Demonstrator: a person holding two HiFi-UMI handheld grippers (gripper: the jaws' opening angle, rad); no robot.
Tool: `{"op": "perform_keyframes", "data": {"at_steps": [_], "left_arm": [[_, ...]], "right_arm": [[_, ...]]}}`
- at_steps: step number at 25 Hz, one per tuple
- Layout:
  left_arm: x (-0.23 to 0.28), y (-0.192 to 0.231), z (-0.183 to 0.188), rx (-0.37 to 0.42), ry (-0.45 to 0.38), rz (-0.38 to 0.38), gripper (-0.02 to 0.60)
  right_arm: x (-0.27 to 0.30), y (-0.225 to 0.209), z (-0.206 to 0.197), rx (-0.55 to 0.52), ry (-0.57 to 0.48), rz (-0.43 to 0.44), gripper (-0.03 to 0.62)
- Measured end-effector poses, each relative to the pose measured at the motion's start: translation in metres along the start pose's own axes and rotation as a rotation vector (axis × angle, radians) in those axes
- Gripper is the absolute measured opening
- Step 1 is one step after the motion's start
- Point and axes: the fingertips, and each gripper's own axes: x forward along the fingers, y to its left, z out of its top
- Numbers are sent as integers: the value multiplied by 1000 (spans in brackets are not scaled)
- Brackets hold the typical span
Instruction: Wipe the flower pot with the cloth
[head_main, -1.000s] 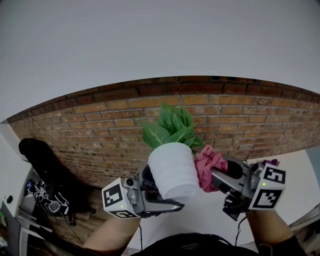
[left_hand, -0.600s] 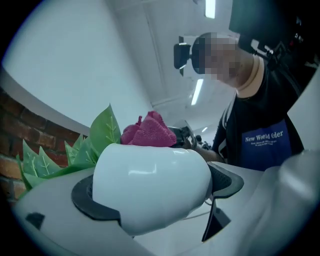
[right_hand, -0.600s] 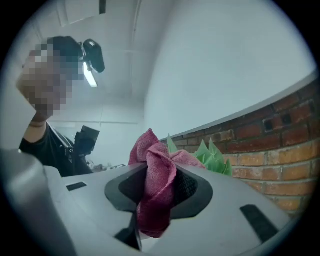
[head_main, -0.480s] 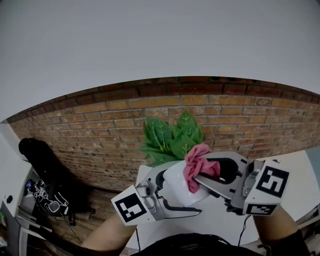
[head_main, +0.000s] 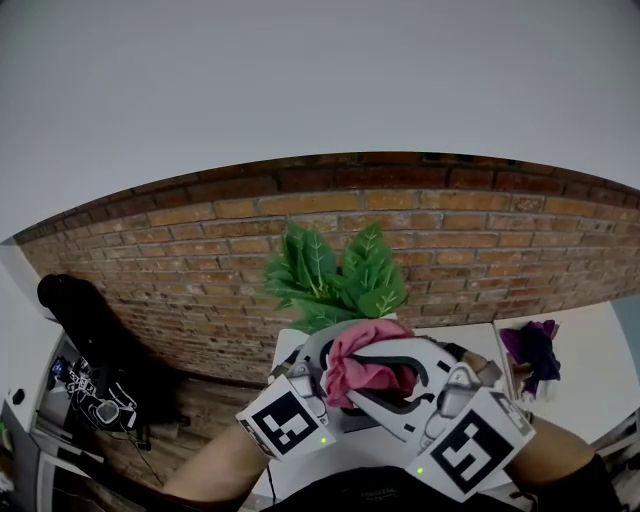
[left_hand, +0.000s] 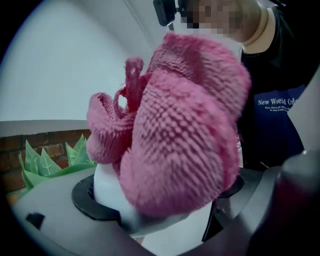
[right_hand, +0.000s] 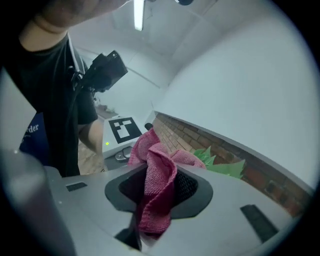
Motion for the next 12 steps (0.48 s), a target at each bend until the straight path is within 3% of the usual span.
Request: {"op": "perform_keyframes", "data": {"at_steps": [3, 6, 9, 12], "left_arm": [[0, 2, -3, 18, 19, 8, 555], [-4, 0, -3, 51, 25, 6, 554], [-8, -4, 8, 83, -33, -6, 552], [-12, -6, 18, 89, -82, -22, 552]], "right_arm": [[7, 11, 0, -81, 30, 15, 107], [3, 16, 2, -72, 27, 60, 107], [-8, 5, 10, -2, -49, 76, 107], [-22, -19, 17, 214, -196, 27, 107]]}}
